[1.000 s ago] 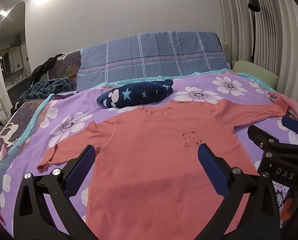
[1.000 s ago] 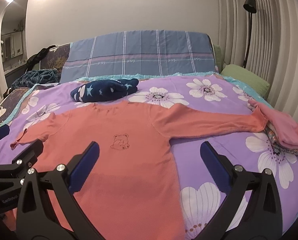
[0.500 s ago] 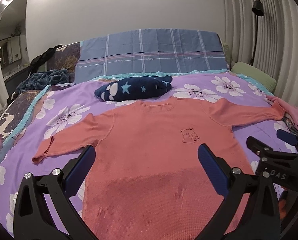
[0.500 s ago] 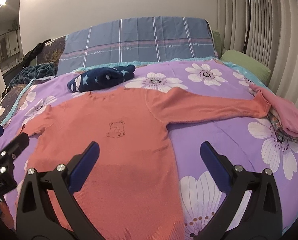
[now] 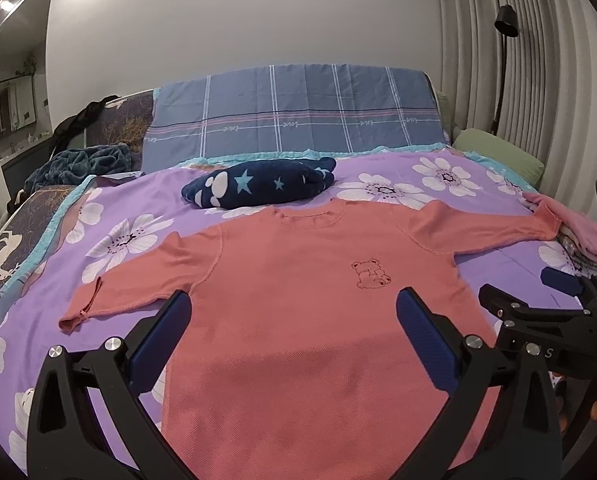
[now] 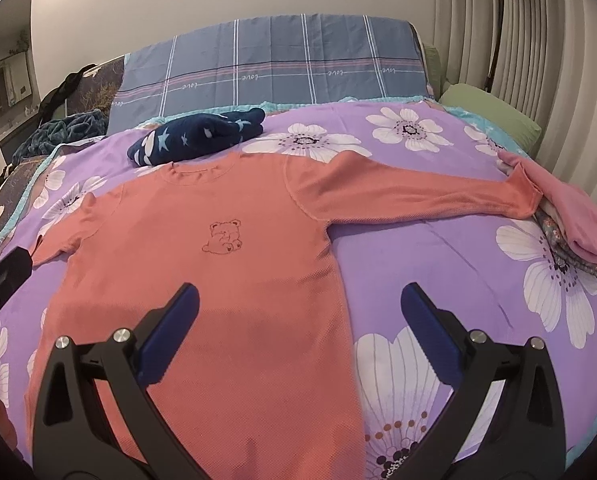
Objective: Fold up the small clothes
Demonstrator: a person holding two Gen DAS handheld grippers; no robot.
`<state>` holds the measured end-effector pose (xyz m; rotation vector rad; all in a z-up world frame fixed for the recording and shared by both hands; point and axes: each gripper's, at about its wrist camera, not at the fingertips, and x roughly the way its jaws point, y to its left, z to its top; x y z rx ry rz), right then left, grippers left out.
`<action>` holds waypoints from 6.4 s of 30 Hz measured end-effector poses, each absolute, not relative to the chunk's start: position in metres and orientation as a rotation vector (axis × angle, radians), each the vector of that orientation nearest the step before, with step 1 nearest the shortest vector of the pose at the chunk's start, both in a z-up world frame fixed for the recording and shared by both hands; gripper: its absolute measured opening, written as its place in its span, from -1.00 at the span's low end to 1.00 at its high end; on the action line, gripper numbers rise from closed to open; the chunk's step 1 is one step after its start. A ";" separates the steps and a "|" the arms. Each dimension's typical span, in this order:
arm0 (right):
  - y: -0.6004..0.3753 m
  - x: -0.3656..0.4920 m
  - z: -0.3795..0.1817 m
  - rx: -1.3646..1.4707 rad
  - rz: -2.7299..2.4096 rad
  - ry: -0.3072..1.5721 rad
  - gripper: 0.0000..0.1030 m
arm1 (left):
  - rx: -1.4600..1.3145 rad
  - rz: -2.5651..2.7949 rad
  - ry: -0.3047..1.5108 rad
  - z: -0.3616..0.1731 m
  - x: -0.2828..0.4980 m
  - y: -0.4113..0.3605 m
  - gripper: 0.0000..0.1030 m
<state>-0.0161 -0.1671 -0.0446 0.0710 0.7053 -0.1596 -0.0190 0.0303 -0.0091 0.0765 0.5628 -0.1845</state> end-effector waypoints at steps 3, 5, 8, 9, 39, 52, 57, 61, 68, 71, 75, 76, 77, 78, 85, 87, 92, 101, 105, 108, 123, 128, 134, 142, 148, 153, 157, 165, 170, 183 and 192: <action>-0.166 -0.016 -0.043 0.065 -0.157 0.706 0.96 | 0.058 -0.211 0.577 -0.011 -0.018 0.032 0.97; -0.165 -0.016 -0.043 0.060 -0.156 0.703 0.96 | 0.060 -0.209 0.577 -0.011 -0.018 0.032 0.97; -0.165 -0.016 -0.042 0.053 -0.157 0.699 0.96 | 0.072 -0.208 0.574 -0.012 -0.019 0.031 0.97; -0.165 -0.016 -0.042 0.053 -0.157 0.698 0.96 | 0.074 -0.207 0.574 -0.012 -0.018 0.031 0.97; -0.168 0.009 -0.061 0.033 -0.178 0.749 0.96 | -0.132 0.353 0.890 -0.089 0.105 0.268 0.69; -0.147 0.033 -0.072 -0.029 -0.147 0.796 0.96 | -0.173 0.358 0.982 -0.136 0.153 0.314 0.21; -0.142 0.037 -0.077 -0.018 -0.124 0.813 0.96 | -0.199 0.334 0.974 -0.137 0.166 0.323 -0.23; -0.136 0.037 -0.076 -0.061 -0.117 0.809 0.96 | -0.123 0.339 0.962 -0.128 0.170 0.321 -0.94; -0.134 0.041 -0.075 -0.030 -0.072 0.809 0.96 | -0.168 0.245 0.878 -0.094 0.154 0.320 -0.94; -0.128 0.044 -0.075 -0.029 -0.026 0.817 0.96 | -0.167 0.141 0.844 -0.075 0.147 0.297 -0.94; -0.120 0.052 -0.073 0.014 0.044 0.834 0.94 | -0.117 0.017 0.801 -0.058 0.139 0.246 -0.94; -0.118 0.057 -0.071 0.048 0.062 0.832 0.87 | -0.111 -0.017 0.800 -0.058 0.138 0.231 -0.94; -0.116 0.061 -0.068 0.074 0.074 0.824 0.63 | -0.109 -0.044 0.805 -0.060 0.137 0.220 -0.94; -0.113 0.068 -0.064 0.104 0.089 0.817 0.34 | -0.108 -0.073 0.813 -0.063 0.136 0.210 -0.94; -0.033 0.160 -0.057 0.176 0.392 0.971 -0.51 | -0.069 -0.151 0.875 -0.089 0.133 0.164 -0.94; -0.010 0.184 -0.065 0.241 0.487 1.037 -0.36 | -0.073 -0.149 0.881 -0.092 0.132 0.163 -0.94; 0.040 0.228 -0.088 0.348 0.568 1.192 -0.15 | -0.105 -0.152 0.882 -0.090 0.131 0.169 -0.94; 0.080 0.249 -0.097 0.318 0.612 1.253 -0.91 | -0.140 -0.180 0.862 -0.076 0.130 0.162 -0.94; 0.069 0.248 -0.074 0.302 0.606 1.178 -0.91 | -0.164 -0.228 0.814 -0.053 0.129 0.146 -0.94; 0.046 0.244 -0.047 0.273 0.605 1.110 -0.91 | -0.162 -0.289 0.782 -0.034 0.128 0.122 -0.94; -0.174 0.231 -0.014 0.378 0.393 0.971 -0.91 | -0.054 -0.576 0.807 -0.010 0.142 -0.058 -0.94; -0.216 0.230 -0.041 0.456 0.364 0.984 -0.91 | -0.043 -0.602 0.865 -0.028 0.150 -0.084 -0.94; -0.243 0.228 -0.057 0.518 0.349 0.987 -0.91 | -0.016 -0.599 0.891 -0.042 0.157 -0.107 -0.94; -0.258 0.230 -0.081 0.558 0.285 0.990 -0.85 | -0.063 -0.547 0.940 -0.070 0.181 -0.104 -0.91; -0.278 0.208 -0.090 0.565 0.204 0.959 -0.62 | -0.167 -0.525 0.972 -0.081 0.183 -0.069 -0.48; -0.281 0.181 -0.089 0.482 0.180 0.937 -0.63 | -0.123 -0.469 0.979 -0.088 0.178 -0.054 -0.48; -0.309 0.153 -0.093 0.496 0.075 0.912 -0.63 | -0.022 -0.413 1.007 -0.110 0.175 -0.054 -0.48; -0.411 0.087 -0.081 0.424 -0.600 0.769 -0.63 | 0.043 -0.390 0.967 -0.130 0.167 -0.058 -0.36; -0.455 0.079 -0.084 0.433 -0.815 0.762 -0.62 | 0.041 -0.395 0.963 -0.129 0.168 -0.058 -0.35; -0.477 0.107 -0.074 0.466 -0.798 0.666 -0.99 | -0.011 -0.440 0.977 -0.124 0.168 -0.050 -0.35; -0.358 0.132 -0.029 0.495 -0.170 0.572 -0.99 | -0.095 -0.468 0.969 -0.113 0.166 -0.034 -0.35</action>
